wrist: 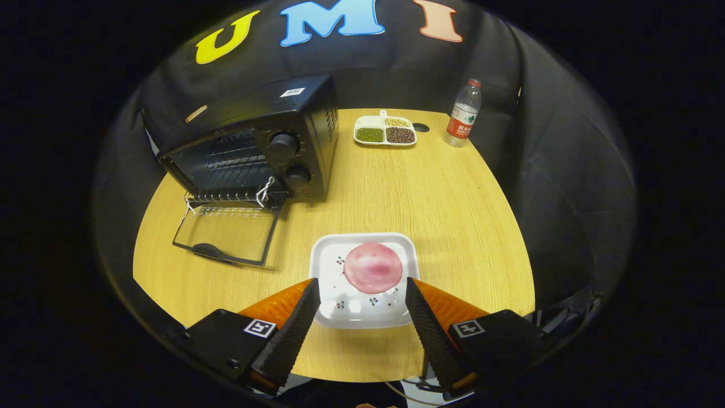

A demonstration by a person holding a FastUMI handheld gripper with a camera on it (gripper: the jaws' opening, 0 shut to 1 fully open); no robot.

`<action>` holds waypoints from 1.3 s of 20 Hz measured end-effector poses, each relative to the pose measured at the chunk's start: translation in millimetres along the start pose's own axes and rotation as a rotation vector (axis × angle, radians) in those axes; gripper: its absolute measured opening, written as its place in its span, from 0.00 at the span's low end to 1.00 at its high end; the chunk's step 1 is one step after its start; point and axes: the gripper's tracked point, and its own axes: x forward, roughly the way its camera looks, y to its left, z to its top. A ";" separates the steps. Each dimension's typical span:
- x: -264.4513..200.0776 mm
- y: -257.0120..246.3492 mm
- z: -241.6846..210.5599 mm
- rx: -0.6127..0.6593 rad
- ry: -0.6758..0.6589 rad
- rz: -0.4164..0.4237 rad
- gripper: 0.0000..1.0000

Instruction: Open the toaster oven, put the food inside, and close the toaster oven door.

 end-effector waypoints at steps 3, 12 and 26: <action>16.3 -22.2 4.4 0.033 0.046 0.038 0.97; 54.1 -67.0 -19.4 0.018 0.179 0.110 0.99; 77.8 -77.1 -42.8 -0.068 0.250 0.092 0.96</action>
